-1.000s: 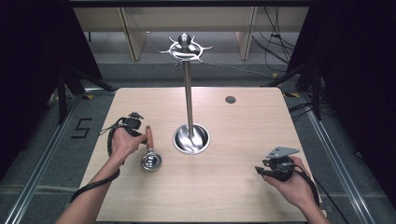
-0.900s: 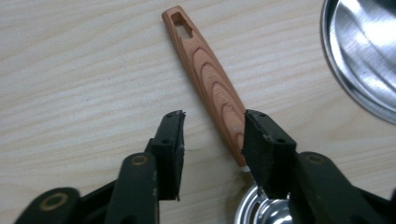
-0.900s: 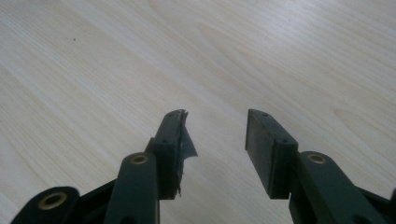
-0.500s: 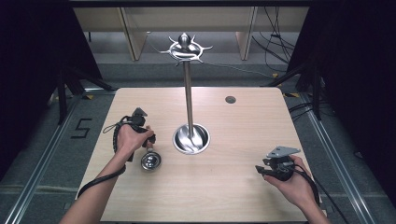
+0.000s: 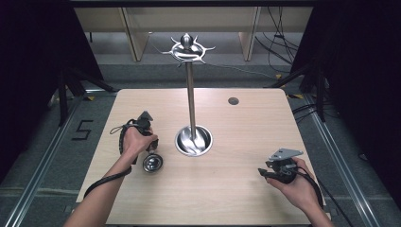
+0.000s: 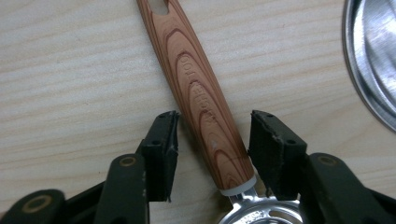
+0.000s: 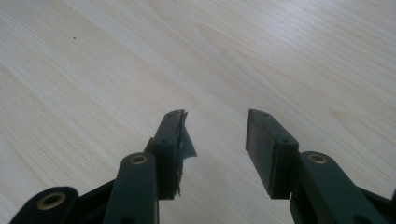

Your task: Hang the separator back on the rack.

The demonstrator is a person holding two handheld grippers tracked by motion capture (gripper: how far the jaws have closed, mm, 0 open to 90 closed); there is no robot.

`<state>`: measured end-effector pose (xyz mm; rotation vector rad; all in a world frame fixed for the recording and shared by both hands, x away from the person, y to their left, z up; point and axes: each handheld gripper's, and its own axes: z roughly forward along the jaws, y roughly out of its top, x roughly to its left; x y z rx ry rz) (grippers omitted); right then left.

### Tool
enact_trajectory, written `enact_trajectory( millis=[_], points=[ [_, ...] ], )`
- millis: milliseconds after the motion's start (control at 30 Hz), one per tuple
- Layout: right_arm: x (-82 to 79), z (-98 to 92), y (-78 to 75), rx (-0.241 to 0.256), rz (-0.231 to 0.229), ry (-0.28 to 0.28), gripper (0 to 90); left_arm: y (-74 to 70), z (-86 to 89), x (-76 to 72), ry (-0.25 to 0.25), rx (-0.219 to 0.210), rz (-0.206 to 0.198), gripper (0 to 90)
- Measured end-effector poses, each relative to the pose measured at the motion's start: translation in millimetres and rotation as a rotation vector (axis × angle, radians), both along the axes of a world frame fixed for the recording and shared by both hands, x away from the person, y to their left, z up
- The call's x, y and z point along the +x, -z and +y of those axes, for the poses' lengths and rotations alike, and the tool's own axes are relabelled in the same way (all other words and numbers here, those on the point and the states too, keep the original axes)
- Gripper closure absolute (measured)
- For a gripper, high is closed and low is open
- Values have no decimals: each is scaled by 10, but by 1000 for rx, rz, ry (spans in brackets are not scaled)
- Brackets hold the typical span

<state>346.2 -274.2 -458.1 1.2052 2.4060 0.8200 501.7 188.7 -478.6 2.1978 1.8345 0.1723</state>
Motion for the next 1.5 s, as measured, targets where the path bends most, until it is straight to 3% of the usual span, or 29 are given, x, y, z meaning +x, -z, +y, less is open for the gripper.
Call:
enact_trajectory(
  millis=[167, 333, 600, 933, 1067, 1233, 1500],
  points=[
    [4, -3, 5, -1, 0, -1, 579, 14, -17, 13, 8, 11, 12, 570],
    [1, 0, 3, 0, 1, -2, 579, -2, -2, 4, 48, 52, 31, 665],
    [7, -3, 16, -9, -14, -12, 578, -1, 4, -28, 83, 83, 16, 679],
    [0, 0, 7, 10, 0, -3, 570, 25, 118, -117, 90, 3, -24, 687],
    [4, -3, 22, 13, -21, -4, 570, -5, 208, -199, 86, -50, -71, 697],
    [13, -9, 24, 14, -18, -3, 568, -16, 291, -287, 78, -83, -113, 699],
    [14, -10, 23, 9, -13, -3, 567, -63, 390, -357, 87, -116, -130, 701]
  ],
)
